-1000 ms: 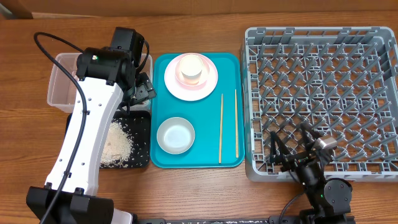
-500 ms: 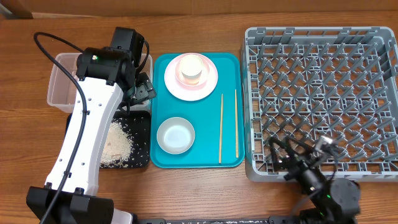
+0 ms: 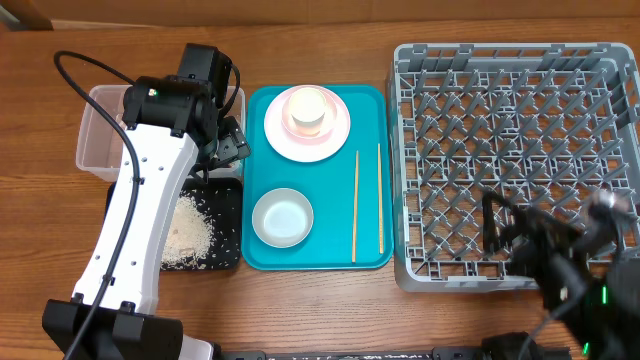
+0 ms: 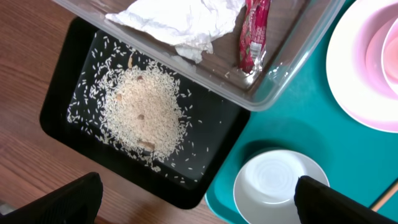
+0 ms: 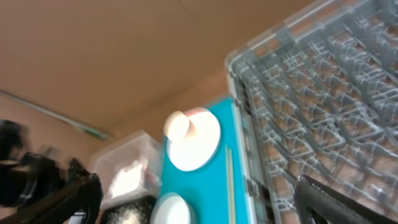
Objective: Sort waste into correct bins and load items into the dishwasher
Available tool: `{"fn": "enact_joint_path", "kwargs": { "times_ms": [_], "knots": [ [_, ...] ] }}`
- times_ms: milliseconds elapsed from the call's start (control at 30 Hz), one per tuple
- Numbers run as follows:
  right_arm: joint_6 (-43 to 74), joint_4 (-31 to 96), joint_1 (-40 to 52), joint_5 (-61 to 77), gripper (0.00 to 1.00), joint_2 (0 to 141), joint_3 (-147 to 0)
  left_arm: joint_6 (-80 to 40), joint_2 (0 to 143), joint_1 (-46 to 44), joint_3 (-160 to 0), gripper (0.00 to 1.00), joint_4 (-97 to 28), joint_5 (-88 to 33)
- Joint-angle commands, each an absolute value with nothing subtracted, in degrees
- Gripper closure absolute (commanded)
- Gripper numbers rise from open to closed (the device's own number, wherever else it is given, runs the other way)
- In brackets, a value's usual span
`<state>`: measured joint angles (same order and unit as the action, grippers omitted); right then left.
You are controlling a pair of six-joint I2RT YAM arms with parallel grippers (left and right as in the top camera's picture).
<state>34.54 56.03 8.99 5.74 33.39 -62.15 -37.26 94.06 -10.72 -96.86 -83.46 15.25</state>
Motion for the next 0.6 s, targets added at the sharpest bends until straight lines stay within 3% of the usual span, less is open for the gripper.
{"fn": "enact_joint_path", "kwargs": {
  "times_ms": [0,167,367,567],
  "knots": [
    [31.0,64.8,8.9,4.3,0.0,49.6,-73.8,-36.8,93.5,-10.5,-97.7,0.0,-83.5,16.0],
    [31.0,72.9,8.9,13.6,0.0,69.0,-85.4,-36.8,93.5,-10.5,-97.7,0.0,-83.5,15.9],
    [32.6,67.1,9.0,42.0,0.0,86.5,-87.5,-36.8,93.5,-10.5,-97.7,0.0,-83.5,15.8],
    [34.1,67.5,15.2,40.9,0.0,96.7,-87.4,-36.8,93.5,-10.5,-97.7,0.0,-83.5,15.8]
  ]
}}
